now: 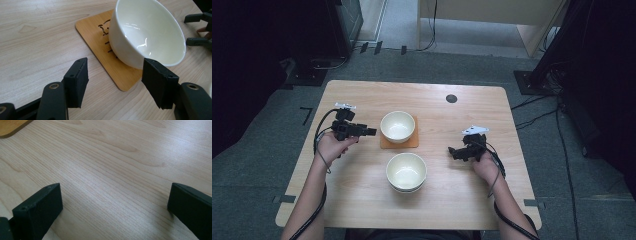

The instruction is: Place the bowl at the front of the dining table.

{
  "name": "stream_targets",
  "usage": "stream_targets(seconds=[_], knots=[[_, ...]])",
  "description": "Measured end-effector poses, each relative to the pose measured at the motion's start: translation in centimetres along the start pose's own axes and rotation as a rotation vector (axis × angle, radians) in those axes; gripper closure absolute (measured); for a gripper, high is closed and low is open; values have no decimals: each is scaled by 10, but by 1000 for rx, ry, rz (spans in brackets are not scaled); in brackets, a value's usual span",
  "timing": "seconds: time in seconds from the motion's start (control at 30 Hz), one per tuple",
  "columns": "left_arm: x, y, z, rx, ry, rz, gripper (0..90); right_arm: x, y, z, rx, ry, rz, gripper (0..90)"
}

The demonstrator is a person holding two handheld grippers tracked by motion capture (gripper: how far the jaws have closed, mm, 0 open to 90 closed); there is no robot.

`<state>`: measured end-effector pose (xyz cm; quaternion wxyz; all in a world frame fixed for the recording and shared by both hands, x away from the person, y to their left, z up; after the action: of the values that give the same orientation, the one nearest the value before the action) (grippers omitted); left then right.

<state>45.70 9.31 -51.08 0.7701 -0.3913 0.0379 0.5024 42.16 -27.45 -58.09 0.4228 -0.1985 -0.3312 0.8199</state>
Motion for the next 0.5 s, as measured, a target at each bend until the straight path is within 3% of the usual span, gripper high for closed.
stream_targets(seconds=[0.37, 0.5], knots=[[12, 3, 8, -29, 18, 7, 373, 0, 0, 0, 0, 1, 0, 0], [21, 8, 5, -15, 0, 14, 373, 0, 0, 0, 0, 1, 0, 0]])
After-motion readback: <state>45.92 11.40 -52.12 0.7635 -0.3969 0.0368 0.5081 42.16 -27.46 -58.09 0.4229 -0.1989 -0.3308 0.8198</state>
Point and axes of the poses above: each handheld gripper's, and its own axes: z roughly backward along the jaws, y roughly out of its underside, x roughly to its left, the point moved 8 cm from there along -z, roughly forward along the jaws, and after that the axes turned 6 degrees about z, right-handed, at the moved point
